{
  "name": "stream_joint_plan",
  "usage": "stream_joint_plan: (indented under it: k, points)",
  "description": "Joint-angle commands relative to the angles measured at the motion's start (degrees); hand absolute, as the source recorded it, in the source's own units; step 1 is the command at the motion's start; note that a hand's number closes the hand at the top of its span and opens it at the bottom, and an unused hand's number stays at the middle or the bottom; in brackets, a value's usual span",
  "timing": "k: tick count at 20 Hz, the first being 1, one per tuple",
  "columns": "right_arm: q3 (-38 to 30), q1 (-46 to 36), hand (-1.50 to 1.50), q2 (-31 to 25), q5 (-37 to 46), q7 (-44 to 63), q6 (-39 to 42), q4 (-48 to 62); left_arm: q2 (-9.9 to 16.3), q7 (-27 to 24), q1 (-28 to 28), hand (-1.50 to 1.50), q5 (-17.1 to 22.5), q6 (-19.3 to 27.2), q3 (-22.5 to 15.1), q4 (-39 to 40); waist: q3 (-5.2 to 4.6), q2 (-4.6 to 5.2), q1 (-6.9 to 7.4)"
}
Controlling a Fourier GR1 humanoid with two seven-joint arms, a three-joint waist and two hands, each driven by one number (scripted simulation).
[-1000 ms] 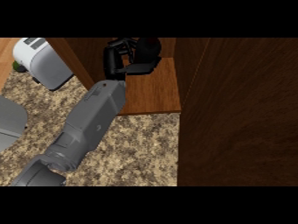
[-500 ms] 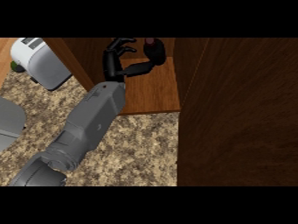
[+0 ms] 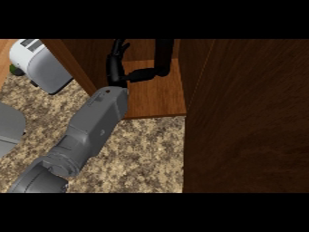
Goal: Pick up the wine, place it into the cabinet and close the cabinet
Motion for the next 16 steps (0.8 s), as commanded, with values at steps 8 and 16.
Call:
stream_joint_plan:
  k: [8,16]
  points:
    - [-0.4,2.7,-1.5,-0.3,-2.2,-0.7,1.6,-2.1,3.6,-3.8,4.3,-1.5,0.5,-2.8,2.3,1.0,-0.4,0.9,-0.28]
    - [0.2,0.7,-1.5,0.0,-2.6,0.2,0.1,-2.7,-0.3,-7.9,5.4,-1.5,0.2,-2.1,2.6,0.5,-0.42,0.57,0.11]
